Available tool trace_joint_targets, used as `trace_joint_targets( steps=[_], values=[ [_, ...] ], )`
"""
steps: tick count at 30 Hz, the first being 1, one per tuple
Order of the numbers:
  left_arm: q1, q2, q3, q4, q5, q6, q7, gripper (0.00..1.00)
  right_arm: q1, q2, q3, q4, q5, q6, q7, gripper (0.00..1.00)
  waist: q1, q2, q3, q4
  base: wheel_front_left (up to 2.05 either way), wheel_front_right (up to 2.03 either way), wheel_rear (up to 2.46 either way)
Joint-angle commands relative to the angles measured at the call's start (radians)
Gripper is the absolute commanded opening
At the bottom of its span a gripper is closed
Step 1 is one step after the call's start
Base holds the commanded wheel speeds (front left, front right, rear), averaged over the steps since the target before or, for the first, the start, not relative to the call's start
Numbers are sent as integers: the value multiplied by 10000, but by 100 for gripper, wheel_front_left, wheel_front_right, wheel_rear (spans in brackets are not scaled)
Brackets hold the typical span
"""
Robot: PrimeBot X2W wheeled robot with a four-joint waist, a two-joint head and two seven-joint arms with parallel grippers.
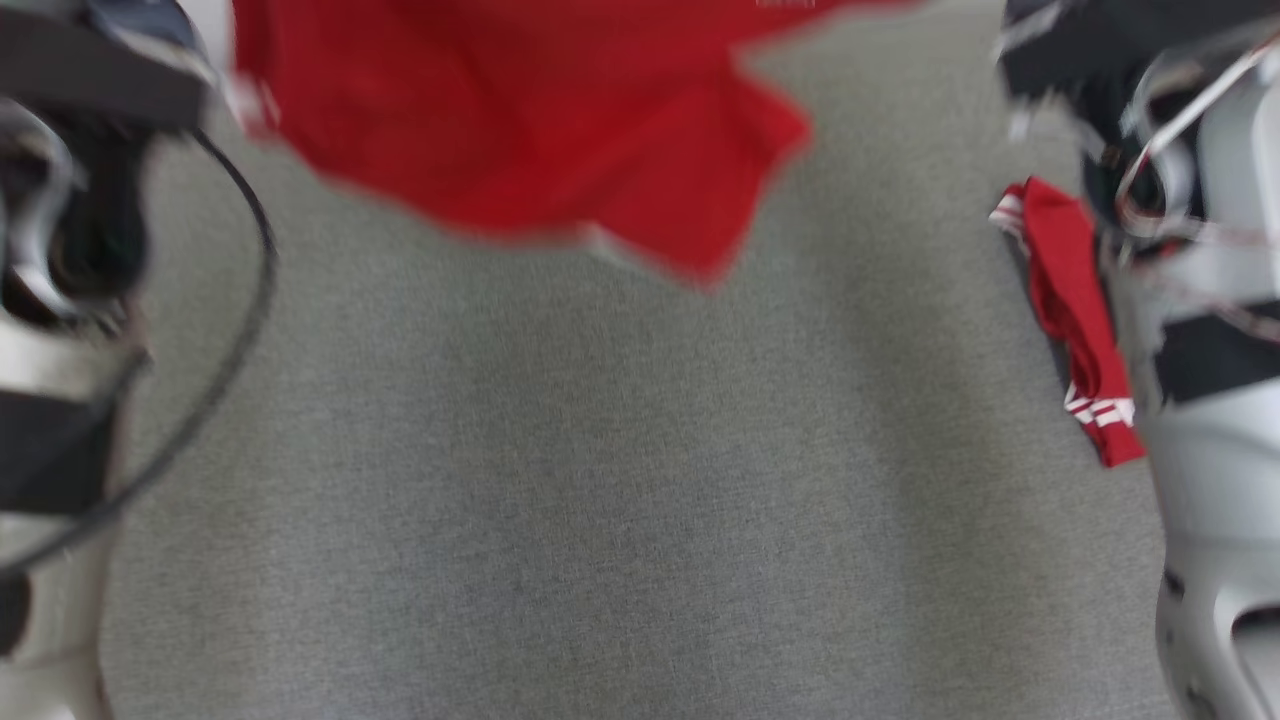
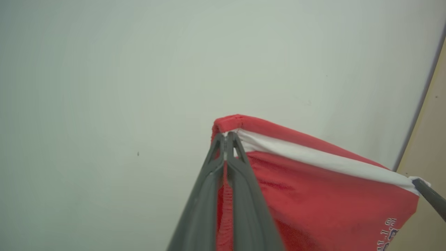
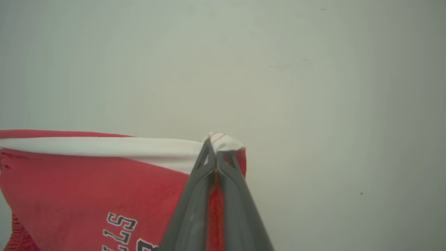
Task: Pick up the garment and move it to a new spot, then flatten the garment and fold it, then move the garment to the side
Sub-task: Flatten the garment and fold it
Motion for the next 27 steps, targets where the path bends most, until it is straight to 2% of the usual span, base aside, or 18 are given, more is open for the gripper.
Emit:
trace_joint_targets(
  steps=[1,3,7,13,17,19,23,27],
  values=[
    [-558,79,259,145,487,202,-803,0,-525,45,-127,333,-272,-26,-492,0,-3,-2,1006,-113,0,0,0],
    [-947,-47,293,431,981,326,-1682,0,-1157,109,-344,813,-620,-29,-1212,0,-3,-2,1122,-109,0,0,0],
    [-1370,-308,206,846,1453,176,-2354,0,-1851,254,-568,1704,-1285,-30,-2193,0,-3,-2,1228,-101,0,0,0],
    [-541,-686,-103,1687,1853,-109,-2561,0,-1420,464,13,2896,-1355,-27,-2446,0,-3,-2,1447,-138,0,0,0],
    [143,-908,-292,2107,1957,-298,-2587,0,-936,290,722,3364,-1115,-27,-2337,0,-3,-2,1430,-99,0,0,0],
    [874,-1234,-366,2111,1799,-426,-2594,0,-298,-48,1113,3283,-524,-27,-2117,0,-3,-2,1226,49,0,0,0],
    [1730,-1391,-504,1908,1703,-480,-2579,0,570,-478,1337,2818,108,-27,-1686,0,-3,-2,919,210,0,0,0],
    [3026,-1340,-1156,1473,1235,-478,-2581,0,2019,-1046,1845,1682,1027,-26,-673,0,-3,-2,472,326,0,0,0]
  ],
)
